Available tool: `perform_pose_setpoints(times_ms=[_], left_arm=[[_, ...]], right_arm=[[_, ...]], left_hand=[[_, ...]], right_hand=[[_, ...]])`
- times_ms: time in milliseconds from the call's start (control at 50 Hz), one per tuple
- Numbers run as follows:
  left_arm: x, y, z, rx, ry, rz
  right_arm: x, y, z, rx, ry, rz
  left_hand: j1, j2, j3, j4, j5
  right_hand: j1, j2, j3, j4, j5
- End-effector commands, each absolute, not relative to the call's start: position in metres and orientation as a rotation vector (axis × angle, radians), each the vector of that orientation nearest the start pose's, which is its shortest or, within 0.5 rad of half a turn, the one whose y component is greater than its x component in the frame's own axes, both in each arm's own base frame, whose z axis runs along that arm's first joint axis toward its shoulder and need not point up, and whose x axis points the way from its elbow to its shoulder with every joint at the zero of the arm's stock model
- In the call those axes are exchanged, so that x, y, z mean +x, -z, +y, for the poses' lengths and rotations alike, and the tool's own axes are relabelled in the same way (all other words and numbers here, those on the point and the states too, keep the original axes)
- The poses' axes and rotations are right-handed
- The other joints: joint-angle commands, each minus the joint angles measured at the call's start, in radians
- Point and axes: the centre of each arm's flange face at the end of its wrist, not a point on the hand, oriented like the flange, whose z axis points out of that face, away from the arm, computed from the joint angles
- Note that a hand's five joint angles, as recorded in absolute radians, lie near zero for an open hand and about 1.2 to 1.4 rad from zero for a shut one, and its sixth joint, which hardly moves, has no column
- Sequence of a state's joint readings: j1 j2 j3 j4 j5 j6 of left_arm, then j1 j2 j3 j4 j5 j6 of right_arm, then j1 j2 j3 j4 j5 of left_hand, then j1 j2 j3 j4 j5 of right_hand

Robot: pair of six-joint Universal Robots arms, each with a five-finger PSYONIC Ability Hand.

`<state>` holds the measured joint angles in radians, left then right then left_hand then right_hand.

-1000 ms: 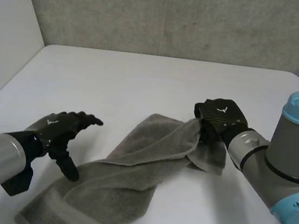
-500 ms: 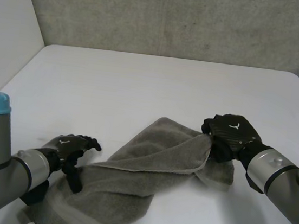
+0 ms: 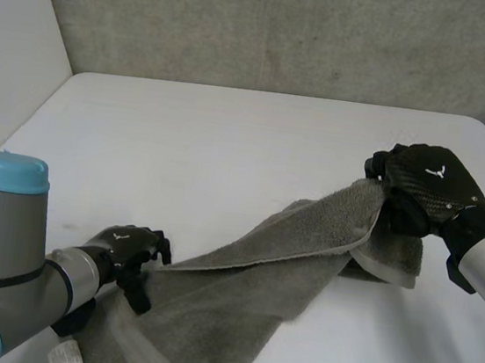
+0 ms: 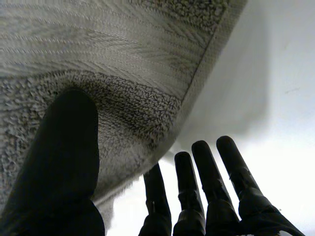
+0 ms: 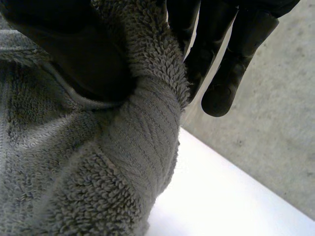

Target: Fold the towel.

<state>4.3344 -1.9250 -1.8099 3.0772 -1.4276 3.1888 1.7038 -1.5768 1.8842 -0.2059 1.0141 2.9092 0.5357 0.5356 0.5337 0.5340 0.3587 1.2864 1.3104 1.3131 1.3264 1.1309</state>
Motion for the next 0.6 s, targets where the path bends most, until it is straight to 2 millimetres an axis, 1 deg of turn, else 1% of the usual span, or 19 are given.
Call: perform_pose_setpoints(times_ms=[20,100,140,160,200,280,320,340,360,400,420,440,460,480,520,540,560,580,600], left_arm=[[-0.245,-0.133,-0.199,0.812,1.430,3.008],[-0.245,-0.133,-0.198,0.815,1.429,3.007],[-0.246,-0.135,-0.198,0.817,1.444,2.999],[-0.246,-0.135,-0.198,0.817,1.444,2.999],[-0.245,-0.137,-0.201,0.802,1.459,2.978],[-0.245,-0.142,-0.210,0.775,1.519,2.922],[-0.249,-0.149,-0.225,0.742,1.620,2.854],[-0.249,-0.149,-0.225,0.742,1.620,2.854],[-0.253,-0.157,-0.237,0.732,1.697,2.802],[-0.262,-0.169,-0.263,0.756,1.824,2.687],[-0.262,-0.169,-0.263,0.757,1.824,2.686],[-0.266,-0.179,-0.279,0.772,1.898,2.607],[-0.266,-0.179,-0.279,0.772,1.899,2.606],[-0.271,-0.193,-0.294,0.779,1.978,2.523],[-0.279,-0.230,-0.322,0.726,2.172,2.342],[-0.279,-0.230,-0.322,0.726,2.173,2.342],[-0.283,-0.252,-0.333,0.672,2.280,2.251],[-0.283,-0.253,-0.333,0.672,2.281,2.250],[-0.285,-0.274,-0.341,0.618,2.375,2.169]], right_arm=[[0.213,-0.247,-0.243,-0.835,1.871,1.871],[0.213,-0.246,-0.243,-0.836,1.868,1.872],[0.213,-0.246,-0.243,-0.835,1.868,1.874],[0.213,-0.246,-0.243,-0.835,1.868,1.874],[0.213,-0.246,-0.243,-0.835,1.869,1.873],[0.213,-0.250,-0.246,-0.844,1.888,1.860],[0.215,-0.254,-0.252,-0.856,1.908,1.843],[0.215,-0.254,-0.252,-0.856,1.908,1.843],[0.216,-0.255,-0.258,-0.856,1.915,1.849],[0.219,-0.252,-0.281,-0.868,1.913,1.870],[0.219,-0.252,-0.281,-0.868,1.913,1.870],[0.220,-0.253,-0.292,-0.876,1.922,1.874],[0.220,-0.253,-0.292,-0.876,1.923,1.874],[0.222,-0.260,-0.305,-0.883,1.963,1.857],[0.228,-0.281,-0.331,-0.914,2.081,1.770],[0.228,-0.281,-0.331,-0.914,2.082,1.770],[0.233,-0.295,-0.341,-0.925,2.155,1.690],[0.239,-0.309,-0.351,-0.925,2.242,1.587],[0.239,-0.309,-0.351,-0.925,2.243,1.586]], left_hand=[[0.127,0.127,0.129,0.129,0.129],[0.265,0.265,0.267,0.267,0.267],[0.516,0.516,0.518,0.518,0.518],[0.517,0.518,0.519,0.519,0.520],[0.833,0.833,0.835,0.835,0.835],[0.861,0.861,0.863,0.862,0.863],[0.861,0.861,0.863,0.862,0.863],[0.861,0.861,0.863,0.862,0.863],[0.861,0.861,0.863,0.862,0.863],[0.861,0.861,0.863,0.862,0.863],[0.861,0.861,0.863,0.862,0.863],[0.861,0.861,0.863,0.862,0.863],[0.861,0.861,0.863,0.862,0.863],[0.861,0.861,0.863,0.862,0.863],[0.861,0.861,0.863,0.862,0.863],[0.861,0.861,0.863,0.862,0.863],[0.861,0.861,0.863,0.862,0.863],[0.861,0.861,0.863,0.862,0.863],[0.861,0.861,0.863,0.862,0.863]], right_hand=[[0.110,0.086,0.083,0.070,0.091],[0.110,0.086,0.083,0.070,0.091],[0.110,0.086,0.083,0.070,0.091],[0.110,0.086,0.083,0.070,0.091],[0.110,0.086,0.083,0.070,0.091],[0.110,0.086,0.083,0.070,0.091],[0.110,0.086,0.083,0.070,0.091],[0.110,0.086,0.083,0.070,0.091],[0.110,0.086,0.083,0.070,0.091],[0.110,0.086,0.083,0.070,0.091],[0.110,0.086,0.083,0.070,0.091],[0.110,0.086,0.083,0.070,0.091],[0.110,0.086,0.083,0.070,0.091],[0.110,0.086,0.083,0.070,0.091],[0.110,0.086,0.083,0.070,0.091],[0.110,0.086,0.083,0.070,0.091],[0.110,0.086,0.083,0.070,0.091],[0.110,0.086,0.083,0.070,0.091],[0.110,0.086,0.083,0.070,0.091]])
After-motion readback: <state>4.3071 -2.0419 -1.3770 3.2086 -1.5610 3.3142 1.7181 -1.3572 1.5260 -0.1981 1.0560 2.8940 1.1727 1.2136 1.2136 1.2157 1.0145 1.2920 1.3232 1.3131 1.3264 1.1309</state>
